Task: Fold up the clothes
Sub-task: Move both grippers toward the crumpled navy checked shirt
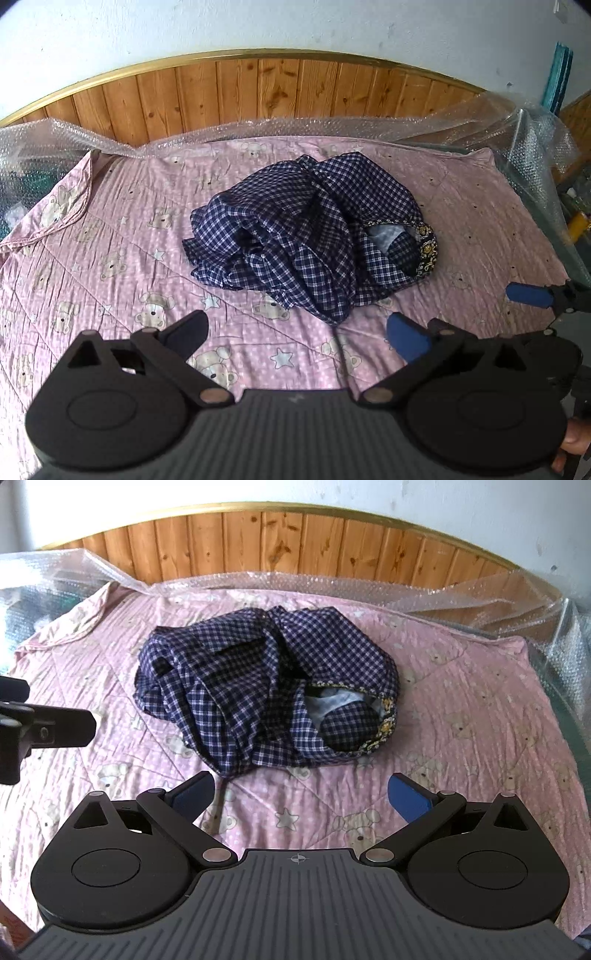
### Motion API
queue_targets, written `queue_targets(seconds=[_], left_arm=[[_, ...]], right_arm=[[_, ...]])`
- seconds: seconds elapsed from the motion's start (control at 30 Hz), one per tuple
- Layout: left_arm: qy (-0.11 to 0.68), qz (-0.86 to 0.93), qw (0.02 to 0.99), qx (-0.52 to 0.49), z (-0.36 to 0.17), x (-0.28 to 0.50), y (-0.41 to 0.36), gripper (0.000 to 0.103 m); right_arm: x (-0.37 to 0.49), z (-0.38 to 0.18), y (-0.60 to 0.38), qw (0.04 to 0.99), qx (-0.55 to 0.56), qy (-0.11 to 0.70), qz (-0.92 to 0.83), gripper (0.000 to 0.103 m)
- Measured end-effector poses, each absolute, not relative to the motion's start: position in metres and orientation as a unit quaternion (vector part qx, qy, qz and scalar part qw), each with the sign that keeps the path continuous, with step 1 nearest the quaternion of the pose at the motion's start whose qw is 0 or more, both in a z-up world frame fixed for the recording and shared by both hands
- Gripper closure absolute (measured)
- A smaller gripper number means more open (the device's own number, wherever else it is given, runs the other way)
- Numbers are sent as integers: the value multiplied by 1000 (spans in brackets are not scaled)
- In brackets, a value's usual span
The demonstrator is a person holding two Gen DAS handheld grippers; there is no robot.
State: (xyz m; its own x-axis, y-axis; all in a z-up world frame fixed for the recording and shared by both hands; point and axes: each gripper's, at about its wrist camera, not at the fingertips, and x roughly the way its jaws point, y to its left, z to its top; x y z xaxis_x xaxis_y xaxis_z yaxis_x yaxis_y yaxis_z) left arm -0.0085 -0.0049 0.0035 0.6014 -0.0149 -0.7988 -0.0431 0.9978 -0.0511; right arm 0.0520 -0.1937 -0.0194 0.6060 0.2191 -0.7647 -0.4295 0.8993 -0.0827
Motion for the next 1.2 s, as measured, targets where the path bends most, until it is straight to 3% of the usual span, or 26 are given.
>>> queue_targets(seconds=[1.2], left_arm=[[465,26,883,-53,-8,-16,-1,0]], right_arm=[[60,-21,-193,882,-115,419,183,2]])
